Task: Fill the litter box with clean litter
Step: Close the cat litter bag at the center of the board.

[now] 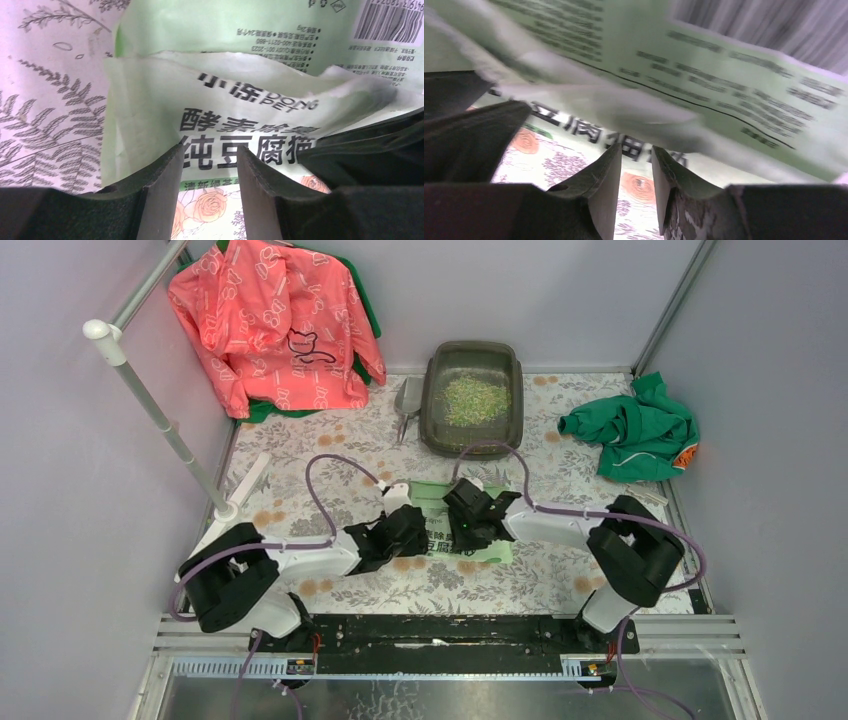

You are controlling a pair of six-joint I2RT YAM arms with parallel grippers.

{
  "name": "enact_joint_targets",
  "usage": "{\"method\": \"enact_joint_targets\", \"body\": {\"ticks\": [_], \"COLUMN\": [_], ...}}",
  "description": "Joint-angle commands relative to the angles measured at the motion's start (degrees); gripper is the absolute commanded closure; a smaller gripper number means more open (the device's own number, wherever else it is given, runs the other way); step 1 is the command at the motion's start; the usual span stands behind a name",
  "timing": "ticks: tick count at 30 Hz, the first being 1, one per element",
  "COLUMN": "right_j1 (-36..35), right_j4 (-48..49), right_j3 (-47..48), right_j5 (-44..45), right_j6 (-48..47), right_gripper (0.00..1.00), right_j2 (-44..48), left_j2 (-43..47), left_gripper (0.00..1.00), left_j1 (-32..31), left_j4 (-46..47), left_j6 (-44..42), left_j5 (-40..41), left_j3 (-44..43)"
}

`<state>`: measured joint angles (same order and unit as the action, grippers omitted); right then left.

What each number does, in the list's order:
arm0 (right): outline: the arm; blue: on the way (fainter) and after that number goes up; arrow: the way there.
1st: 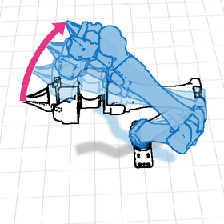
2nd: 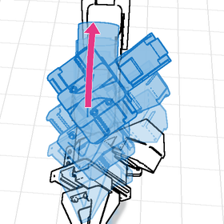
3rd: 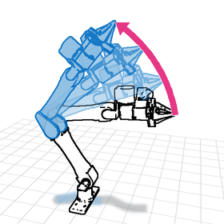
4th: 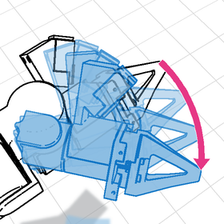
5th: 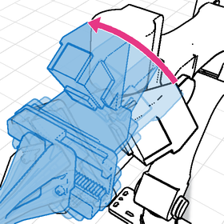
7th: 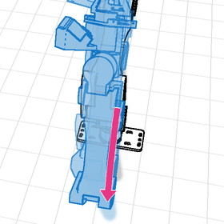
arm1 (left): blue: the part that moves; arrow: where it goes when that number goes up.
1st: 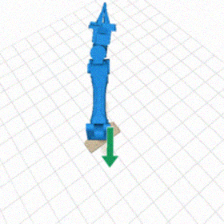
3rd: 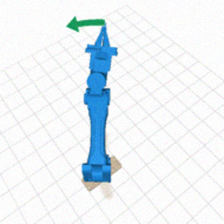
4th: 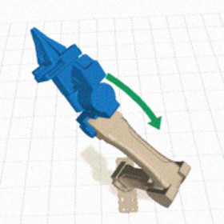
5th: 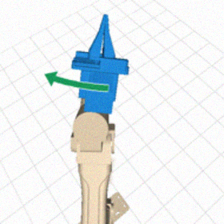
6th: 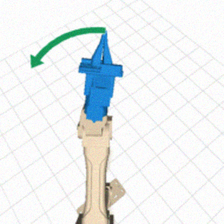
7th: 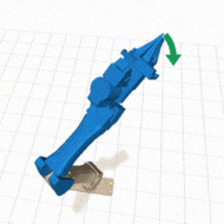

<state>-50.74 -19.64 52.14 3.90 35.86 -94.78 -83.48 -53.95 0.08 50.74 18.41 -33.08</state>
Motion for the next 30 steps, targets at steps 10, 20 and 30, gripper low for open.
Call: {"method": "enact_joint_targets", "body": {"ticks": [10, 20, 30], "right_j1": [13.2, 28.2, 55.4], "right_j4": [-11.2, -17.9, -8.8], "right_j3": [-9.0, 4.0, 5.1], "right_j5": [6.0, 19.3, 6.7], "right_j6": [-4.1, -6.7, -6.5], "right_gripper": [0.55, 0.31, 0.4], "right_j2": [21.2, 33.9, 19.0], "left_j2": [14.0, 22.5, 17.8], "left_gripper": [0.47, 0.39, 0.29], "left_j1": [0.7, 0.7, 0.8], "left_j4": [-20.4, -28.2, -17.0], "left_j6": [2.4, -5.8, -11.6], "left_j5": [3.7, 3.8, -2.9], "left_j3": [4.9, -11.0, -12.1]}}
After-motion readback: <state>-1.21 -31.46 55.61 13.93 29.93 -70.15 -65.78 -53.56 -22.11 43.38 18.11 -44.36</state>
